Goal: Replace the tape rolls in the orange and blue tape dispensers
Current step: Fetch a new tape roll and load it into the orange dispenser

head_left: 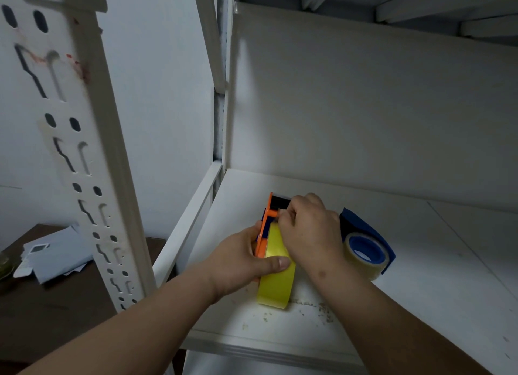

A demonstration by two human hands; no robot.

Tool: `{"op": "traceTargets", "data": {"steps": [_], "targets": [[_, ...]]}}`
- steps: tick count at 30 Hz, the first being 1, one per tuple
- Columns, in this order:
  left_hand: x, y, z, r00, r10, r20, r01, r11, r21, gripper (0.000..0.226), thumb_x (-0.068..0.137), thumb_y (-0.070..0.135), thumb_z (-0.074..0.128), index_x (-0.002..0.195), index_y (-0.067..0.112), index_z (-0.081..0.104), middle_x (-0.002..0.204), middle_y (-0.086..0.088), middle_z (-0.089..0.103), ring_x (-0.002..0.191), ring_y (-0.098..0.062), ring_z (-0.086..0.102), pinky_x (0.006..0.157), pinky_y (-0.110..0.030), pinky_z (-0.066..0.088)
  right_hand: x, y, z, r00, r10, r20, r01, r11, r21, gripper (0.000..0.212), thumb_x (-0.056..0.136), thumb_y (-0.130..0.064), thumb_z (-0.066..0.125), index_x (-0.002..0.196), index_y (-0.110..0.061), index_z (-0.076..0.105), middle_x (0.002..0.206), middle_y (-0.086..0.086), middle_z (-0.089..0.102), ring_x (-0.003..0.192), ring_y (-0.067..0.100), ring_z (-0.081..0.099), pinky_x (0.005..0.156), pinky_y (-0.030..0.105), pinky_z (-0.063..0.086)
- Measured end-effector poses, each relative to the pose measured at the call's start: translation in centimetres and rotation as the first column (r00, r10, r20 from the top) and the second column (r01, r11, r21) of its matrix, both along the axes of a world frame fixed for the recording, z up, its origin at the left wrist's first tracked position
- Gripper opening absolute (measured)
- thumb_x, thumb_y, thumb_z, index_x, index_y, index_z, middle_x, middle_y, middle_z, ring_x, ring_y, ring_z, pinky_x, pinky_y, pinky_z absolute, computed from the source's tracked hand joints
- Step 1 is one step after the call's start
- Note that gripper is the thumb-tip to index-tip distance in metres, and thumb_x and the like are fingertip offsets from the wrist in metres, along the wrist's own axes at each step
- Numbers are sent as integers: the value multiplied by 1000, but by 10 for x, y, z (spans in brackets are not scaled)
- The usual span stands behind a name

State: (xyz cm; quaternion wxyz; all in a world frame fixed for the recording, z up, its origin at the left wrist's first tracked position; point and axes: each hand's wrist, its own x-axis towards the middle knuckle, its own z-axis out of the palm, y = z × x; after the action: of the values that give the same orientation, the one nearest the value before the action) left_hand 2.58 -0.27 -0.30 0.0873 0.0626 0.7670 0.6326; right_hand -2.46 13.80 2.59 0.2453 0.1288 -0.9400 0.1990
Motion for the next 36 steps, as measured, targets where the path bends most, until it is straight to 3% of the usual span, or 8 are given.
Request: {"op": "traceTargets", "data": {"steps": [5,9,12,17,22,29,36], "targets": [[-1,0,0,1000,-7,-14,7,999,-37,46,84,31,76,125,34,57,107,7,75,90,-2,72,68,-15,54,-1,0,1,999,-3,-33,5,999,46,19,92,-27,49,78,-16,55,80,-4,41,63,16,38,69,30,32],[-2,-1,1,999,-11,-40,7,994,-113,44,87,38,70,127,40,52,113,11,72,99,-3,69,82,-21,56,-2,-2,4,999,-8,-35,11,996,89,19,93,-28,50,83,-14,59,83,-3,38,69,16,37,69,32,30],[-2,-1,0,999,-26,-36,21,993,-115,46,89,38,68,131,42,49,115,10,71,102,-6,67,78,-20,52,-5,-2,6,1000,9,-12,-8,994,105,19,93,-27,50,81,-13,58,83,-2,37,73,18,37,68,32,30],[0,-3,0,1000,-16,-21,15,996,-88,38,85,38,69,111,58,49,114,10,70,104,-9,66,79,-22,51,-8,-4,10,992,15,128,-20,999,37,19,92,-22,46,78,-11,51,85,1,40,78,26,51,68,36,44],[2,3,0,1000,8,-27,-10,995,-99,60,79,43,66,136,40,48,121,2,69,112,-18,64,98,-41,52,-7,1,10,985,36,169,-37,999,-2,17,86,-17,48,71,-11,43,84,4,42,71,23,48,61,32,39],[2,5,0,999,25,-26,-29,990,-136,49,93,30,65,138,33,47,119,-2,69,109,-22,64,94,-38,52,-4,7,2,989,73,129,-65,996,-63,34,85,-23,55,60,-29,33,80,-3,43,63,16,48,49,23,29],[1,4,1,1000,11,-10,-12,992,-124,49,92,30,65,138,34,48,113,1,69,100,-17,65,81,-27,49,0,9,7,972,116,204,-95,989,-111,20,75,-37,47,56,-30,44,74,-10,46,68,12,50,72,35,43]]}}
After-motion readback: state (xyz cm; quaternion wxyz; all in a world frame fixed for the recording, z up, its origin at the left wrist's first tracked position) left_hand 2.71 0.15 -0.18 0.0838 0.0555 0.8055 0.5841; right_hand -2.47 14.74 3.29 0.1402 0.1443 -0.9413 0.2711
